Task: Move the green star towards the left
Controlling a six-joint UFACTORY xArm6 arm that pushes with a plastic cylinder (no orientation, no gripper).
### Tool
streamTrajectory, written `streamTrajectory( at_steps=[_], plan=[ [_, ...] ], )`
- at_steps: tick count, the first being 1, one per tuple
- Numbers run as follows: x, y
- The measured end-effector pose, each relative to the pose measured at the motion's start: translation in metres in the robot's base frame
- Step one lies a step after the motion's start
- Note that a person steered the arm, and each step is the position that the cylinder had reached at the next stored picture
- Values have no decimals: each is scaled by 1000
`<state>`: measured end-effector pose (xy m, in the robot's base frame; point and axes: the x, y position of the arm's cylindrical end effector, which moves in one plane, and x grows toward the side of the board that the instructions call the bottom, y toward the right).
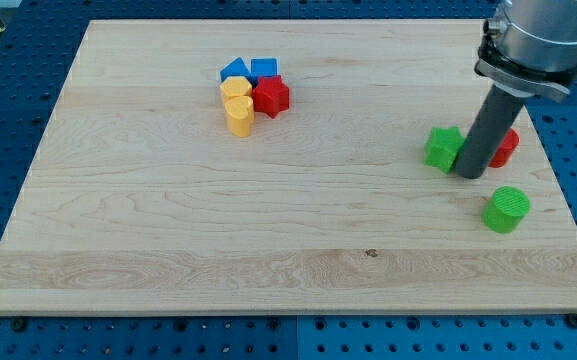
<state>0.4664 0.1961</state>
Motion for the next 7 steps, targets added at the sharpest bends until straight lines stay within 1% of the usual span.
streamTrajectory(
  at_steps=[1,2,3,4,7],
  plan=[
    [-2,9],
    [-4,32],
    [-20,29],
    [-28,-1],
    [-1,-87]
  ],
)
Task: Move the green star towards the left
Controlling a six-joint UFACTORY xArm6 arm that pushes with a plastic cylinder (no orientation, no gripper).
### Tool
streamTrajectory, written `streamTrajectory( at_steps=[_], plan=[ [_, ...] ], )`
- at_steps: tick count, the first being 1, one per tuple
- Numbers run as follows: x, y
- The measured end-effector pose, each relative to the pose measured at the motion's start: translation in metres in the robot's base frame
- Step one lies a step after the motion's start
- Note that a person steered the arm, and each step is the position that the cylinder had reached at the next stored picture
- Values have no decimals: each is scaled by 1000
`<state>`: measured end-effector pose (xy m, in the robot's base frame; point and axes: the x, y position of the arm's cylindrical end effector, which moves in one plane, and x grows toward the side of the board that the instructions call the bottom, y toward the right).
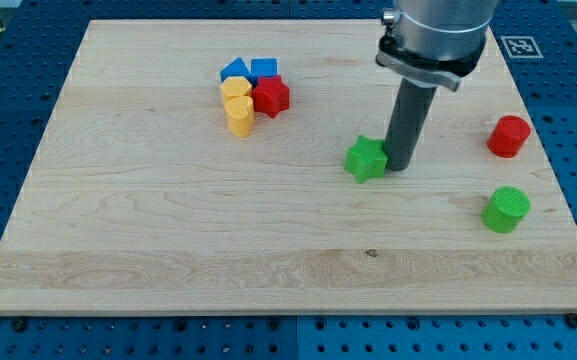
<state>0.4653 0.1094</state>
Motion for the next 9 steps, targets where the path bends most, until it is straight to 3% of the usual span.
streamTrajectory(
  at_steps=[1,5,9],
  plan=[
    [20,-15],
    [11,-65],
    [-10,-52]
  ],
)
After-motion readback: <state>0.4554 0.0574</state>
